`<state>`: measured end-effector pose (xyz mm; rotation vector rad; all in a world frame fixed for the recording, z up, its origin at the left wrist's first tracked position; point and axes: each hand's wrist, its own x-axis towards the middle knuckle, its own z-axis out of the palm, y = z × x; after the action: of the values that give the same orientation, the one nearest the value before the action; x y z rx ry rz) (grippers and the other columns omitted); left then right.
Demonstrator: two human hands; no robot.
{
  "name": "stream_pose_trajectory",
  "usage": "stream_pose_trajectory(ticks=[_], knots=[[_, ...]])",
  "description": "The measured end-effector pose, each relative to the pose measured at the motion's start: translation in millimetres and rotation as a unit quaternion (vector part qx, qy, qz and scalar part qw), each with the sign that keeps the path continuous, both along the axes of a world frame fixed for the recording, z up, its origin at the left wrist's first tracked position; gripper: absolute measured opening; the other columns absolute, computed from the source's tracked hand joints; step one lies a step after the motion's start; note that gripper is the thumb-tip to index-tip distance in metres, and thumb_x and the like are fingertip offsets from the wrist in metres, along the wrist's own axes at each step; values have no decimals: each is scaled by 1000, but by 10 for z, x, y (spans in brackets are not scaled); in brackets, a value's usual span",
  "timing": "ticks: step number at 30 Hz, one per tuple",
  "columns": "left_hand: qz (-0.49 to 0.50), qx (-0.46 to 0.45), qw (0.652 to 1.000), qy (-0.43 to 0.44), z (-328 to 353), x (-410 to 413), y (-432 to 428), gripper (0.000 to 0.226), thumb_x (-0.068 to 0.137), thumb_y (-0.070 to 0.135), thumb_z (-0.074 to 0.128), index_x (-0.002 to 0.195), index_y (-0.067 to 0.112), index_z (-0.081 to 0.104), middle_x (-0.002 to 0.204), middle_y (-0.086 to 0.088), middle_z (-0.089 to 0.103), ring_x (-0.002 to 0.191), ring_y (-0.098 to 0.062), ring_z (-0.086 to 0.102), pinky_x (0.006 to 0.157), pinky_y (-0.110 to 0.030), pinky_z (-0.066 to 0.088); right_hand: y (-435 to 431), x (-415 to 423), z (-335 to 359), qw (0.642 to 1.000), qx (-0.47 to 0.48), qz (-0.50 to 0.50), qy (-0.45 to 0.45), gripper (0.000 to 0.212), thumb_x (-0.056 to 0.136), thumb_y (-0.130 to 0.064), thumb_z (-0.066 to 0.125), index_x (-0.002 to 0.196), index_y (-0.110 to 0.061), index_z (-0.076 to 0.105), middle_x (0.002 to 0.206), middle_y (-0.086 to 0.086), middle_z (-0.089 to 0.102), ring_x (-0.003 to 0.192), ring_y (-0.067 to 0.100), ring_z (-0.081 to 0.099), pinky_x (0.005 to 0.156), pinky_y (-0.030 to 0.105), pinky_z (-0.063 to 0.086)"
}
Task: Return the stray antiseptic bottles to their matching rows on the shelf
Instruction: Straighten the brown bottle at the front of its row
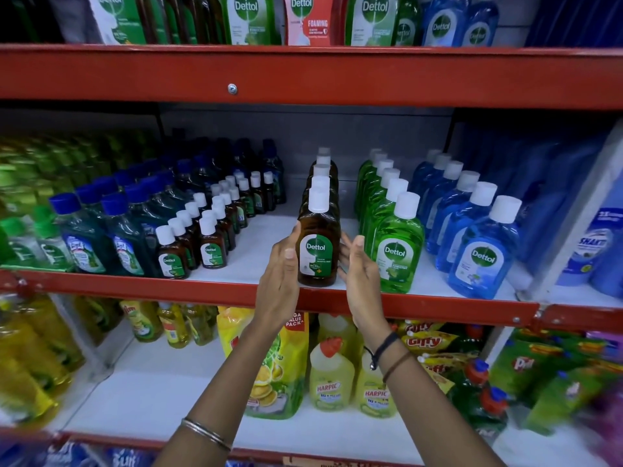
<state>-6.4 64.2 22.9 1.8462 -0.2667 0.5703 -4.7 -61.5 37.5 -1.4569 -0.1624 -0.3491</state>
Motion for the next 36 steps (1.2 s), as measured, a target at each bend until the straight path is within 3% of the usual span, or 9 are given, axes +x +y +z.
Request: stream_pose_trajectory(ticks=[5,8,11,15,20,22,26,32,36], knots=[[70,-11,992,-100,-42,-89,-206,60,93,72,12,141,45,34,141,6,38,125,8,39,89,-4,34,-137,-262,-16,993,2,-74,-95,56,87,-67,35,129,-33,50,141,-1,53,131,8,47,112,36,38],[20,-19,984,-176,-73,-176,-511,51,101,58,20,138,32,42,135,8,43,128,-10,46,102,-22,40,-404,-380,-93,974,29,-164,-156,61,93,-59,30,134,-18,49,140,0,52,130,3,45,105,15,38],[-95,-28,992,-75,3,-179,-863,60,94,71,19,142,39,36,138,23,38,130,-11,47,107,-36,41,-643,-374,-110,976,10,-182,-121,69,91,-65,27,143,-23,37,150,-7,38,137,-2,31,103,3,28],[-81,-49,995,42,136,-55,-1169,62,94,68,12,148,39,21,144,28,23,140,-1,24,121,-42,23,-803,-294,-43,993,-12,-114,-34,65,88,-58,24,146,-30,27,151,-14,28,129,-8,30,86,-11,24],[-67,-15,996,56,127,-5,-1208,102,68,93,-4,152,41,21,138,20,31,132,-1,30,114,-32,25,-981,-200,-6,998,-4,-59,-16,64,88,-59,25,143,-30,36,145,-13,42,120,-11,44,94,3,38],[-67,-18,996,59,99,-3,-1201,104,64,95,-6,151,45,21,134,17,33,131,-4,33,115,-38,29,-1047,-164,-4,999,-8,-48,-10,62,89,-61,24,141,-33,39,141,-12,48,121,-4,47,103,18,39],[-65,-26,996,57,105,-19,-1223,96,66,95,-4,148,52,21,133,18,33,132,-8,36,116,-48,31,-1112,-110,20,999,-3,-35,-1,62,88,-61,25,140,-32,41,134,-14,50,117,-3,49,94,13,41],[-32,-29,999,34,52,-26,-1270,90,73,90,-1,149,48,24,135,21,34,132,-7,37,115,-48,33,-1159,-77,48,1000,20,-18,8,52,86,-63,28,130,-40,46,138,-3,54,123,7,51,105,28,40],[4,-51,997,-50,45,-116,-1431,78,83,83,6,147,42,26,141,14,31,132,11,30,109,-14,24,-1206,-178,29,999,40,-32,-6,61,86,-60,30,138,-30,43,146,2,47,132,12,45,114,36,35]])
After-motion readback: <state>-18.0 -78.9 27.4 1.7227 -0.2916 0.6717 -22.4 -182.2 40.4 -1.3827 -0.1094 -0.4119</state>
